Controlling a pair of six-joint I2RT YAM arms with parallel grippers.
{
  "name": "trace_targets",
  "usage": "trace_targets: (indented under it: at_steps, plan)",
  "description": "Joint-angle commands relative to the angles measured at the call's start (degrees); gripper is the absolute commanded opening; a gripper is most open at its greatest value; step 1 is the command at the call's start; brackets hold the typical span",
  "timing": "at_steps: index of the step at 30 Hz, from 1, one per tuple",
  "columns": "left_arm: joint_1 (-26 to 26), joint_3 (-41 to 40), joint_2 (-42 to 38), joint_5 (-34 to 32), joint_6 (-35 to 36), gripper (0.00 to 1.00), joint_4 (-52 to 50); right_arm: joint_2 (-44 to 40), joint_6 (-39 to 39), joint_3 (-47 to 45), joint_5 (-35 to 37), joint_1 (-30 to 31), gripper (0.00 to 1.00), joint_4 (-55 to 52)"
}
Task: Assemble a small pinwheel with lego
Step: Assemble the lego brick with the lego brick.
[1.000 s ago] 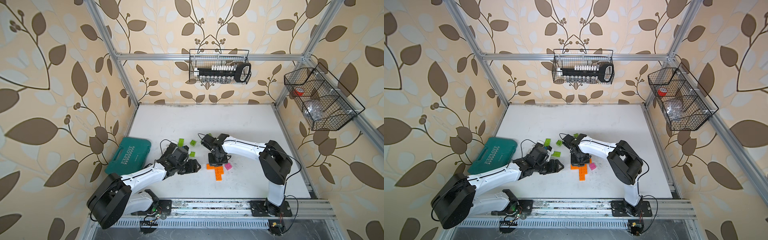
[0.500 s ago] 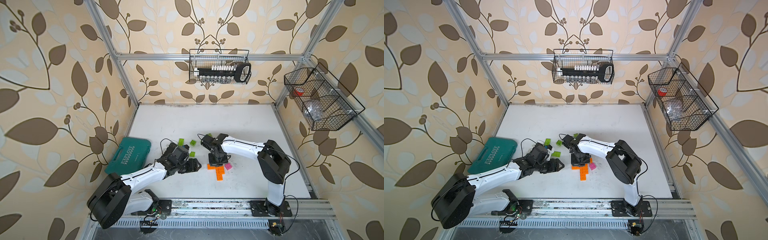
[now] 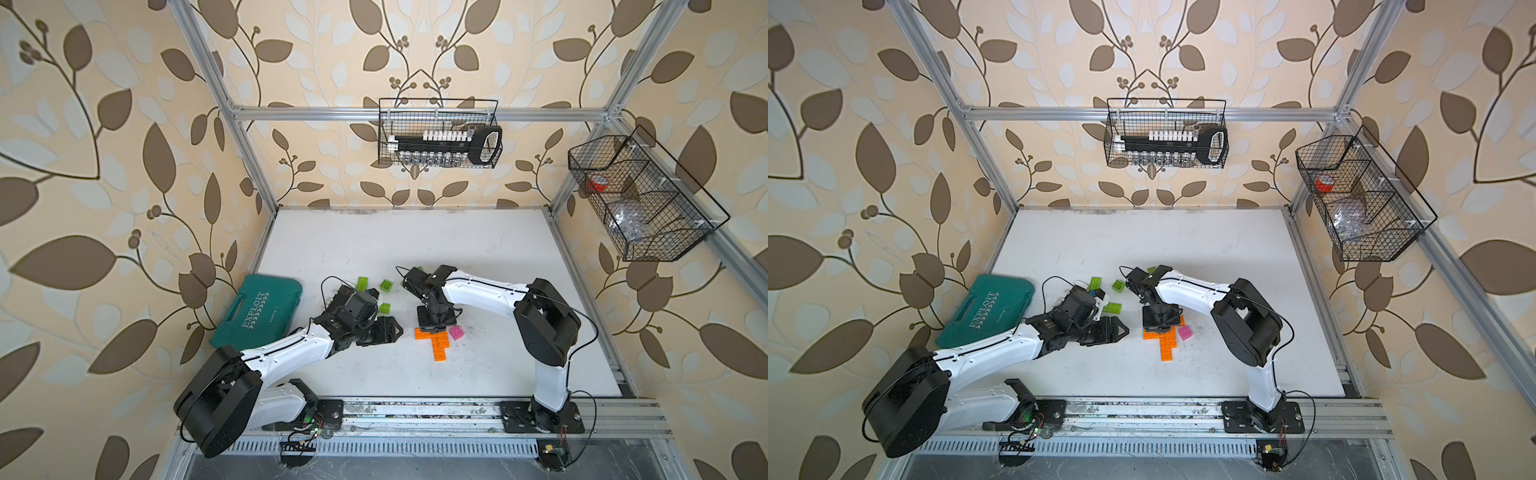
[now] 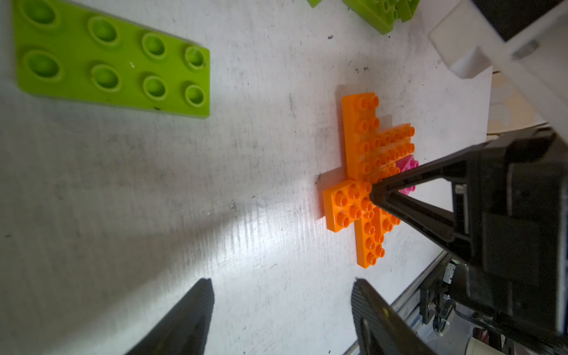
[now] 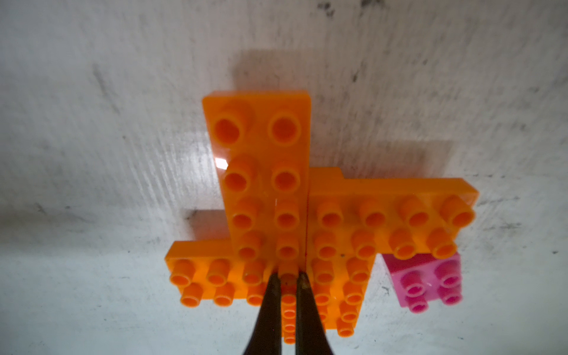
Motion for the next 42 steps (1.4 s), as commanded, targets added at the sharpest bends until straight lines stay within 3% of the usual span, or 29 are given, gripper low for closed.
trace_targets:
  at_steps: [1, 8, 28, 38, 42]
  plan:
    - [0.95, 2.53, -0.24, -0.79, 0.82, 0.74, -0.82, 3.75, -2.74, -1.28, -1.77, 0.56, 0.01, 0.35]
    - [5.16, 3.87, -0.20, 1.31, 1.60, 0.74, -0.79, 3.30, -4.95, 2.15, -3.07, 2.99, 0.01, -0.13]
    - [5.16, 2.83, -3.11, 0.76, 1.91, 0.74, -2.88, 2.37, -4.26, 5.46, -1.24, 5.11, 0.14, -1.85]
    - [5.02, 4.30, -2.83, -0.20, 3.58, 0.75, -4.74, -3.04, -4.43, 4.68, -0.37, 5.01, 0.19, -0.25]
    - [2.76, 6.75, -0.92, -2.41, 5.41, 0.75, -5.86, -6.55, -6.03, 2.51, 1.77, 4.38, 0.22, -0.24]
